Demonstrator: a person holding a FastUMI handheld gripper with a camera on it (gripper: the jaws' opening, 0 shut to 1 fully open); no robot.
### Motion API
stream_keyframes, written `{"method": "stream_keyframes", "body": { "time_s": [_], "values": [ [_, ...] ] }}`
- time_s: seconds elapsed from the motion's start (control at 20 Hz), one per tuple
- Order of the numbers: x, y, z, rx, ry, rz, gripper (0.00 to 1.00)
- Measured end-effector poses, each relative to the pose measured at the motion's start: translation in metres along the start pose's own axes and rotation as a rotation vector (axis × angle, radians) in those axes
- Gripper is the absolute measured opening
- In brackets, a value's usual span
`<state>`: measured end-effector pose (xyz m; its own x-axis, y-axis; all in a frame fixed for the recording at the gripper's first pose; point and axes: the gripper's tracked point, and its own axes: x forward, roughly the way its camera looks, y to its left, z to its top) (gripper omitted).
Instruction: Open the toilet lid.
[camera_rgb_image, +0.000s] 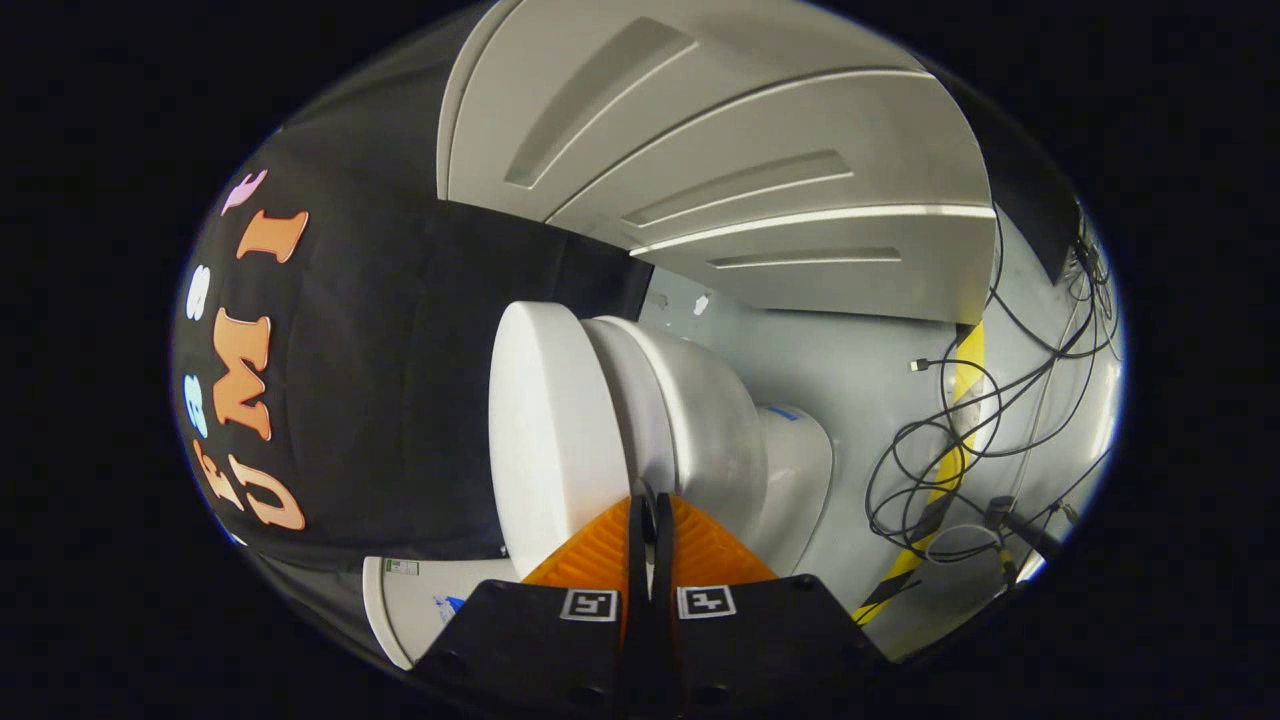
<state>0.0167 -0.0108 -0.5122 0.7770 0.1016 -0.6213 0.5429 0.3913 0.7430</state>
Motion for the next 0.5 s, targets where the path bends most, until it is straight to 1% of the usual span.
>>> {"method": "stream_keyframes", "body": {
  "time_s": [0.2,0.35,0.5],
  "values": [
    [-0.015,0.028,-0.002,-0.096,0.012,0.0,0.08],
    [-0.024,0.064,0.002,-0.219,-0.055,0.024,0.08],
    [-0.045,0.105,-0.01,-0.304,-0.075,0.045,0.08]
  ]
}}
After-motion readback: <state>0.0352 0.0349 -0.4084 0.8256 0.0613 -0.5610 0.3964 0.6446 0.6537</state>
